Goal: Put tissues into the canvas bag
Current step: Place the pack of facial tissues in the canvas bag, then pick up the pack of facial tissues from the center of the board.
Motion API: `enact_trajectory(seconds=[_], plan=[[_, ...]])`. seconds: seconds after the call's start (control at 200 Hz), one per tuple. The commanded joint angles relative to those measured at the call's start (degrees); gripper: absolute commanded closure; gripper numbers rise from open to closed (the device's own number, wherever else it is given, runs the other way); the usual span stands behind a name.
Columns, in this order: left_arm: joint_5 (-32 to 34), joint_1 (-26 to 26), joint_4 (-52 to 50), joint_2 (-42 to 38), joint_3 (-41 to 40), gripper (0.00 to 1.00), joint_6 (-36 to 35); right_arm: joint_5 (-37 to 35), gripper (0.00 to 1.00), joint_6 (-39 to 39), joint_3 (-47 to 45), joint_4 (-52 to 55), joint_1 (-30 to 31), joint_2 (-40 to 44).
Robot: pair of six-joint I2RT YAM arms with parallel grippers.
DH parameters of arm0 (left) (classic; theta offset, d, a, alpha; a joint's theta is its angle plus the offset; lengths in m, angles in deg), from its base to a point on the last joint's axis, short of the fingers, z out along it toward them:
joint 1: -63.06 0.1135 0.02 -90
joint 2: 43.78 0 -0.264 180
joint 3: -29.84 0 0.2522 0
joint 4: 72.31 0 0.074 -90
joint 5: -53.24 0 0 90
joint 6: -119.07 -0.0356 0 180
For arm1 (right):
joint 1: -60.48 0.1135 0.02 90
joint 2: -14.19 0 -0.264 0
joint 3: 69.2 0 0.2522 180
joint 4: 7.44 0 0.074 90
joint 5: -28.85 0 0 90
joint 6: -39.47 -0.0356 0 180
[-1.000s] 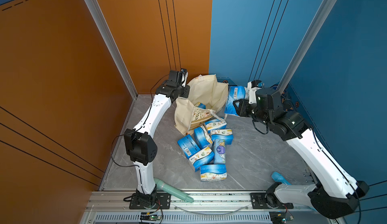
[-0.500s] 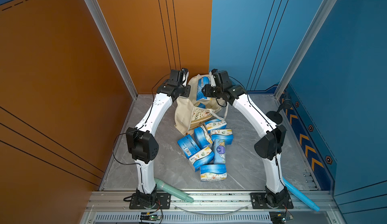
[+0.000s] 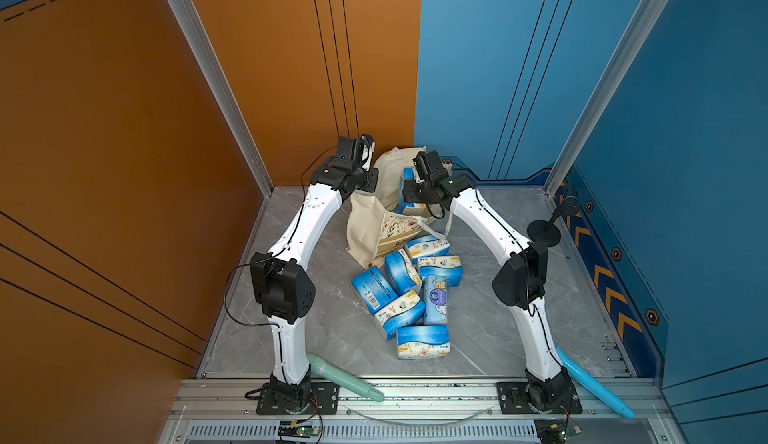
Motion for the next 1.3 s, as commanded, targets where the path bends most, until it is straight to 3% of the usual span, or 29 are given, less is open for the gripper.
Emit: enact_trajectory(seconds=[0.0, 0.16, 0.33, 0.491, 0.706, 0.971, 1.297], plan=[[-1.65, 0.2, -0.99, 1.38, 1.79, 1.0, 0.18, -2.08, 0.3, 0.77, 2.09, 0.48, -0.88, 2.69], [-1.56, 0.38, -1.17, 1.55, 1.87, 1.0, 0.3, -0.29, 0.27, 1.48, 0.92, 0.82, -2.1, 8.76], [-1.65, 0.65, -1.18, 1.56, 2.42, 1.0, 0.4, -0.34, 0.26, 4.29, -8.22, 0.78, -2.08, 21.6], [-1.8, 0.9, -1.18, 1.98, 2.75, 1.0, 0.49, 7.43, 0.27, 3.52, -28.17, 0.91, -0.85, 37.05], [-1.83, 0.91, -1.17, 2.52, 2.75, 1.0, 0.58, -1.51, 0.27, -2.83, -57.32, 6.48, 10.41, 53.59], [-1.03, 0.59, -1.22, 2.44, 1.61, 1.0, 0.78, -4.19, 0.27, -15.56, -69.35, 8.06, 20.87, 60.64], [-0.79, -0.23, -1.23, 2.61, 2.26, 1.0, 0.58, -2.74, 0.25, -20.4, -75.23, 5.74, 21.03, 60.76]])
